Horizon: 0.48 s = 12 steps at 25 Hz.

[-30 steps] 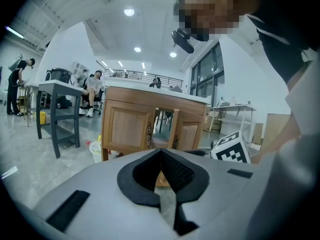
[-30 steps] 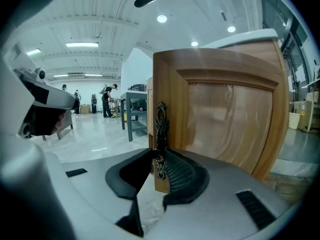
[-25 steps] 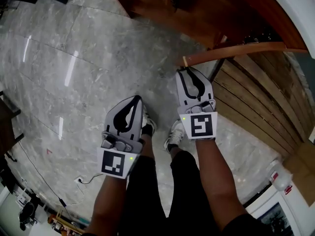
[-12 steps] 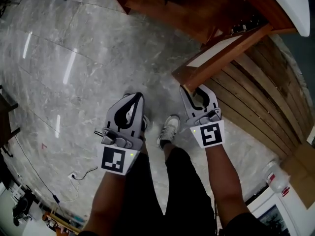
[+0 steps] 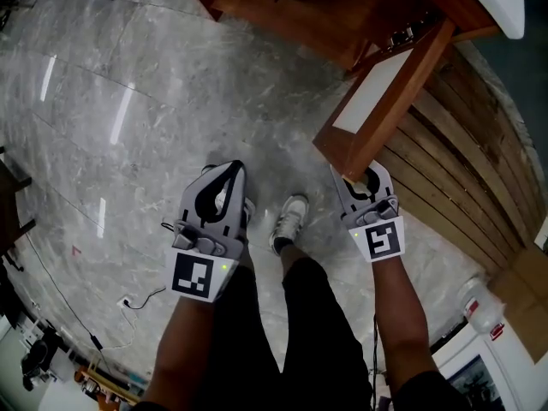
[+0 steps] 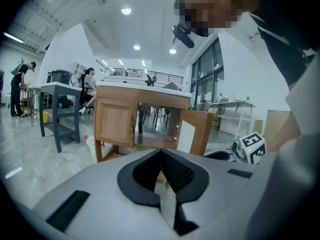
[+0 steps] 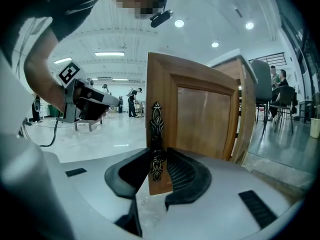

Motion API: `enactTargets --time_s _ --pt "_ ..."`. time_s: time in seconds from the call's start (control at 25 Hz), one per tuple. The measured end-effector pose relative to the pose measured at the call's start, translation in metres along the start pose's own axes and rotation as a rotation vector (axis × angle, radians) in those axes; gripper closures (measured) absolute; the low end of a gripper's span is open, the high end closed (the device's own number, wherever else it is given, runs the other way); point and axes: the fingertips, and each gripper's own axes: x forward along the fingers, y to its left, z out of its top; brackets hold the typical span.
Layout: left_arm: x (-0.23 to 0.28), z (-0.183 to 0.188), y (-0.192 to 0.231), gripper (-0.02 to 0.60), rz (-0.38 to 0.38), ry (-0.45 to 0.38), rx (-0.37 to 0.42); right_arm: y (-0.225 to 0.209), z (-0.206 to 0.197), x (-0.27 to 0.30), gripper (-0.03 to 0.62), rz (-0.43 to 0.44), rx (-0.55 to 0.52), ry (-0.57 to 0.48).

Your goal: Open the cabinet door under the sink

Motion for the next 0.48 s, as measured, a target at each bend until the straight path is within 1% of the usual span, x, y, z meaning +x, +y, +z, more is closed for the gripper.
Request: enactTargets --time_s 0.08,0.16,0.24,0.28,0.32,0.48 --pt "-0.003 0.002 -0.004 0.563 0.0 0.002 -0.001 -0.006 -0.004 -0.01 0.477 -0.034 0.008 0.011" --pt "-0.008 0.005 -0.007 0.563 -0.002 0.006 -0.002 -0.014 -0.006 -0.022 0.447 -0.09 0.025 0.018" --pt "-0.014 0.006 -0.01 0.563 -0.01 0.012 -0.003 -0.021 -0.01 -0.034 0.437 -0.149 0.04 0.035" --pt "-0.017 0.007 -0.01 0.563 -0.016 0.015 -0.003 -0.023 -0.013 -0.04 0.417 -0.169 0.042 0.048" --pt "-0.02 0.006 -0.011 0.563 -0.022 0.02 -0.002 -0.023 -0.015 -0.045 0.388 -0.181 0.038 0.062" --pt "-0.03 0.008 -0.012 0.563 -0.052 0.028 0.007 -0.01 -0.018 -0.059 0.374 -0.207 0.01 0.095"
